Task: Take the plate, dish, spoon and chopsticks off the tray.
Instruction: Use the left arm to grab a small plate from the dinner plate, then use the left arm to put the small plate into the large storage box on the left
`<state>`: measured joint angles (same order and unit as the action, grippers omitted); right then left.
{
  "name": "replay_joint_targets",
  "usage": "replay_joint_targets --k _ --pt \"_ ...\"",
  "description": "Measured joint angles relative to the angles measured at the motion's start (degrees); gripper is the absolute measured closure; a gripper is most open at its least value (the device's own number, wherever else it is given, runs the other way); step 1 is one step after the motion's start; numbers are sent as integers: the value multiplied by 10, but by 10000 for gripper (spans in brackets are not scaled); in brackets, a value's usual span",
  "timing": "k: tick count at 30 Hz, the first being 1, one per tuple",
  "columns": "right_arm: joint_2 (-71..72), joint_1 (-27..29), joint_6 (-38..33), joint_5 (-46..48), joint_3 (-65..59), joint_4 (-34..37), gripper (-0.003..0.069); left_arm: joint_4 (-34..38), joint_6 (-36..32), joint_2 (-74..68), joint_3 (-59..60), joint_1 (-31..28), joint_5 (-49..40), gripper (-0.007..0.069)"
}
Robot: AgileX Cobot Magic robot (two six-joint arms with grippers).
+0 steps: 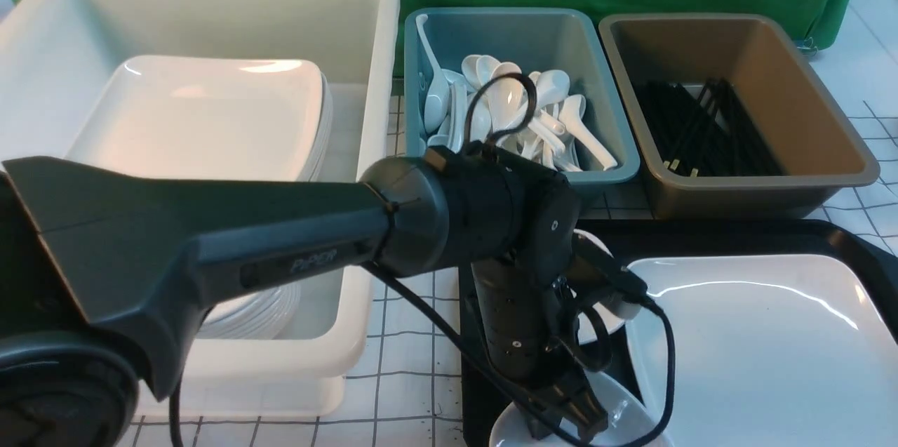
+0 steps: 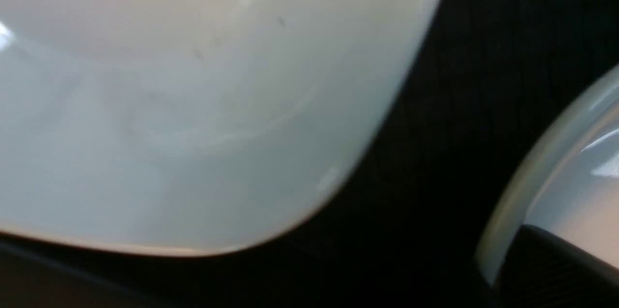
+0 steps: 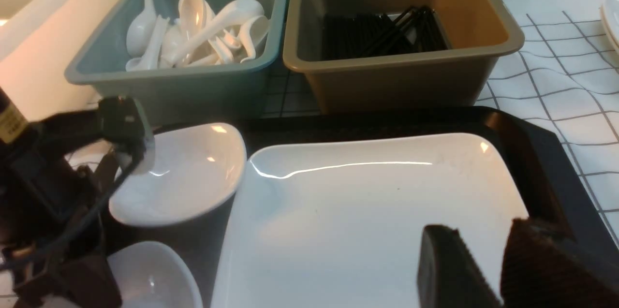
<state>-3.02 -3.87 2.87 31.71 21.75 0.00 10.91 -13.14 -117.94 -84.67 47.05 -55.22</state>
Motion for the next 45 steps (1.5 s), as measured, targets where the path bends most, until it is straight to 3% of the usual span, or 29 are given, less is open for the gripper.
replay_joint_targets --k 11,20,27,32,36,40,45 --pt "0 0 0 0 0 0 419 -36 64 19 -79 0 -106 608" --pt "0 0 1 0 0 0 419 8 58 90 -179 0 -143 615" --pt "0 0 1 0 0 0 419 -51 60 180 -210 -24 -145 615" --pt "0 0 2 0 0 0 419 -61 63 251 -171 -149 -146 615" --pt "0 0 2 0 0 0 419 -34 64 290 -116 -283 -146 615" --pt "0 0 1 0 0 0 419 43 52 317 -29 -469 -145 615" --pt "0 0 1 0 0 0 419 91 39 322 46 -594 -119 615"
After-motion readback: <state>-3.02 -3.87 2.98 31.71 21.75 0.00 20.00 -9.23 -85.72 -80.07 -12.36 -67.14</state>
